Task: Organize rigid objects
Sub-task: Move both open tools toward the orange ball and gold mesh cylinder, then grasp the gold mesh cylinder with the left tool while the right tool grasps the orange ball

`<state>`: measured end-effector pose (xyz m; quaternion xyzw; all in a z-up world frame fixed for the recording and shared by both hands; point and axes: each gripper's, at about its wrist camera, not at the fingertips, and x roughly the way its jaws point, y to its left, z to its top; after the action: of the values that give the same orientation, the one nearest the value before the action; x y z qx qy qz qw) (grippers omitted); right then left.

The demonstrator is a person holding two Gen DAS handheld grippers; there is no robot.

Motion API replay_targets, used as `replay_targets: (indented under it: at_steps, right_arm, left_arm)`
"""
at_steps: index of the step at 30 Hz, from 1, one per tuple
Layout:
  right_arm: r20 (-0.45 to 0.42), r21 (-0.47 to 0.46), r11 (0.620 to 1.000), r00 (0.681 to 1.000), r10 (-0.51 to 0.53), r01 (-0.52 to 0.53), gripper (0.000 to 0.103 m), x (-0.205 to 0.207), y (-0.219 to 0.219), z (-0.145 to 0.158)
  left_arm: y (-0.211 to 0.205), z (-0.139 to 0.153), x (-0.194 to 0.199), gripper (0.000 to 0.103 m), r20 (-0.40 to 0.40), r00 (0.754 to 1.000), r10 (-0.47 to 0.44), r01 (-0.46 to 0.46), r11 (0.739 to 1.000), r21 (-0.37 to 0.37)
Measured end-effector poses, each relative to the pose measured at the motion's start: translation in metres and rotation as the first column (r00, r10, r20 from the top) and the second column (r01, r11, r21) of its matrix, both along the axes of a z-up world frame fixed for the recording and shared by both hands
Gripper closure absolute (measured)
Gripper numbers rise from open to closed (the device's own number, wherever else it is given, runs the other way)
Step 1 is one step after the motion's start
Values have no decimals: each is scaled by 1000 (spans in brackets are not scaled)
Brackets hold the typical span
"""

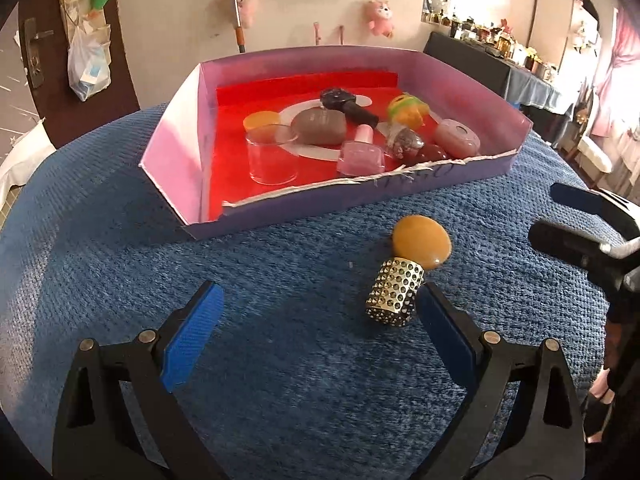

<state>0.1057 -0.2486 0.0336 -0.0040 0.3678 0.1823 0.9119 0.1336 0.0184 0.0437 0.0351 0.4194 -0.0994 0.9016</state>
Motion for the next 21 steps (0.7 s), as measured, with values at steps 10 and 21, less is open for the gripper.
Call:
replay_targets:
  at_steps: [10, 21]
  right_arm:
    - [-101, -8, 963, 958, 267, -269, 0, 26, 46, -9]
    - [-152, 8, 910, 899, 412, -415, 8, 47, 61, -14]
  left_arm:
    - [19, 11, 11, 5, -1, 999, -40, 40, 999, 34]
    - [13, 5, 27, 8, -47, 988, -145, 146, 989, 20]
